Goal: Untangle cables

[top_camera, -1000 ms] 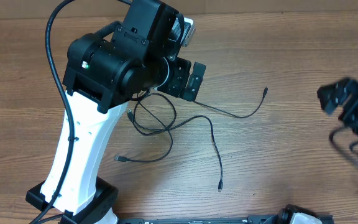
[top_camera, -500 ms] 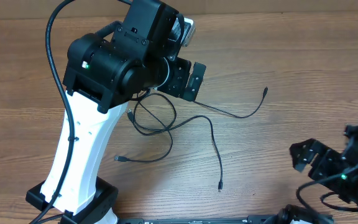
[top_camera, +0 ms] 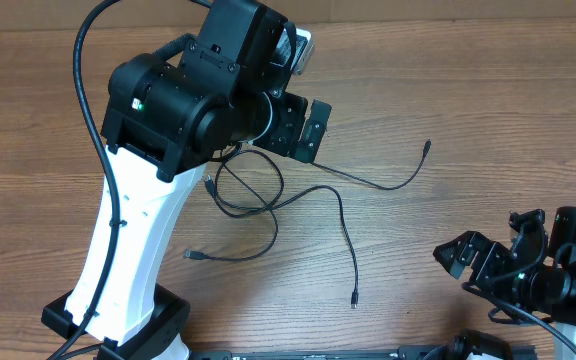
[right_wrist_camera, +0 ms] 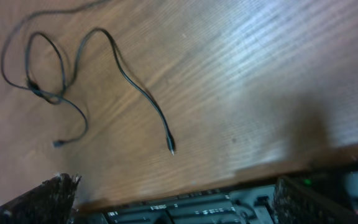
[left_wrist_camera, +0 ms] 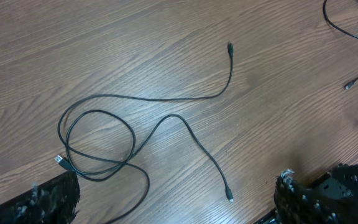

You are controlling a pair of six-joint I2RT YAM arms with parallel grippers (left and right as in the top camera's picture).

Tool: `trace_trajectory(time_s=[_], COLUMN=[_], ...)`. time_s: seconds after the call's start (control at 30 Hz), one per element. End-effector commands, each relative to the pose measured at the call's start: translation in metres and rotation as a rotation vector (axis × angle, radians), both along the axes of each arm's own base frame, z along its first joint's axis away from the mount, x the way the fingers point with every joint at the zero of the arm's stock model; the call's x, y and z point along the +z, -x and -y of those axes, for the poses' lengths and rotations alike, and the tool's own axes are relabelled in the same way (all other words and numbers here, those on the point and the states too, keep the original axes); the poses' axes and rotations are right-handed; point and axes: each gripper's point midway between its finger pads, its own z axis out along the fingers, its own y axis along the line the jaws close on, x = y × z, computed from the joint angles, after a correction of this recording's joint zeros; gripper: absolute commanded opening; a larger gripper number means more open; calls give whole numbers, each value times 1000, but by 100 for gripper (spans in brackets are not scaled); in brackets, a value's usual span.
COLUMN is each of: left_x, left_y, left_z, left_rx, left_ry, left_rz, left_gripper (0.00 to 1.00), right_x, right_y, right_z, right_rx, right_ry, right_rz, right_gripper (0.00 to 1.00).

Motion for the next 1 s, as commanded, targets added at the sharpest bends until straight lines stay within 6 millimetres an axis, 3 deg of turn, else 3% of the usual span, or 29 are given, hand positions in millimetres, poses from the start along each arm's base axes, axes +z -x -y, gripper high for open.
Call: trace_trajectory(time_s=[0.0, 0.17, 0.27, 0.77, 0.97], left_x=[3, 3, 3, 3, 3], left_y=[3, 3, 3, 3, 2], left_z=[2, 2, 2, 2, 2], left_rx=[5, 5, 5, 5, 6], left_ry=[13, 13, 13, 13, 14], left_rz=[-3, -3, -3, -3, 0], left_gripper=[100, 100, 100, 100, 99], right_x=[6, 16, 9, -42, -53], right_y=[-11, -43, -51, -41, -32], right_z=[-8, -15, -14, -15, -35], right_rx=[-24, -108, -180, -203, -176], right_ry=[-64, -189, -229, -239, -365], right_rz=[52, 148, 134, 25, -23], right_gripper=[100, 100, 100, 100, 100])
